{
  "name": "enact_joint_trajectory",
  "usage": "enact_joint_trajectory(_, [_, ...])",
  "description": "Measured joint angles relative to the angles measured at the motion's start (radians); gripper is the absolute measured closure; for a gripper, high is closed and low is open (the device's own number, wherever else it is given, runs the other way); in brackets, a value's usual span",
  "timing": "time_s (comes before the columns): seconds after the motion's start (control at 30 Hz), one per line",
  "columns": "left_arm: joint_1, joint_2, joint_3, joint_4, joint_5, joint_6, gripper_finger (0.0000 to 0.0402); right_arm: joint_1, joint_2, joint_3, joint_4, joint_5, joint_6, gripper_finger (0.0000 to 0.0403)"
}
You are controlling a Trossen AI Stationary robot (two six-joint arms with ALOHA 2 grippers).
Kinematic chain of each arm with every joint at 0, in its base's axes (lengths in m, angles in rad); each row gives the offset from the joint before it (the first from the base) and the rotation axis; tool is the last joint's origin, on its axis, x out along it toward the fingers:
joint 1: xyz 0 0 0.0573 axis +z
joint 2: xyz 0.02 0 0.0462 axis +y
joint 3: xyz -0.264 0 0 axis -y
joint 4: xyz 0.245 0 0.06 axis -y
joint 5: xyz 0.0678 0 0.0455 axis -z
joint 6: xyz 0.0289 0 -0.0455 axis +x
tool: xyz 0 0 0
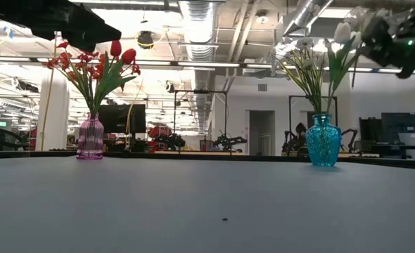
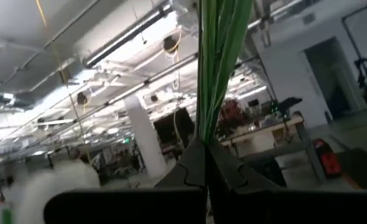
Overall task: Sort flowers into vase by color
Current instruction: Put the white flowers into the blue vase
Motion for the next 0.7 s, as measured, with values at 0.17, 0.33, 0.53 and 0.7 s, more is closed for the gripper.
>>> enact_joint_trajectory(0.17, [0.001, 0.000, 0.000, 0.002, -0.002, -0.004, 0.0212, 0.022, 0.053, -0.072, 0.052, -0.005, -0.002, 0.0379])
enact_joint_trajectory(0.33, [0.001, 0.000, 0.000, 0.002, -0.003, -0.001, 0.0212, 0.031, 0.094, -0.099, 0.122, 0.032, -0.004, 0.0379])
enact_joint_trajectory(0.53, [0.001, 0.000, 0.000, 0.004, -0.016, 0.032, 0.0212, 0.044, 0.178, -0.100, 0.172, 0.041, 0.038, 0.0379])
enact_joint_trajectory(0.7, [0.001, 0.000, 0.000, 0.005, -0.017, 0.034, 0.0212, 0.081, 0.300, -0.100, 0.245, 0.065, 0.062, 0.0379])
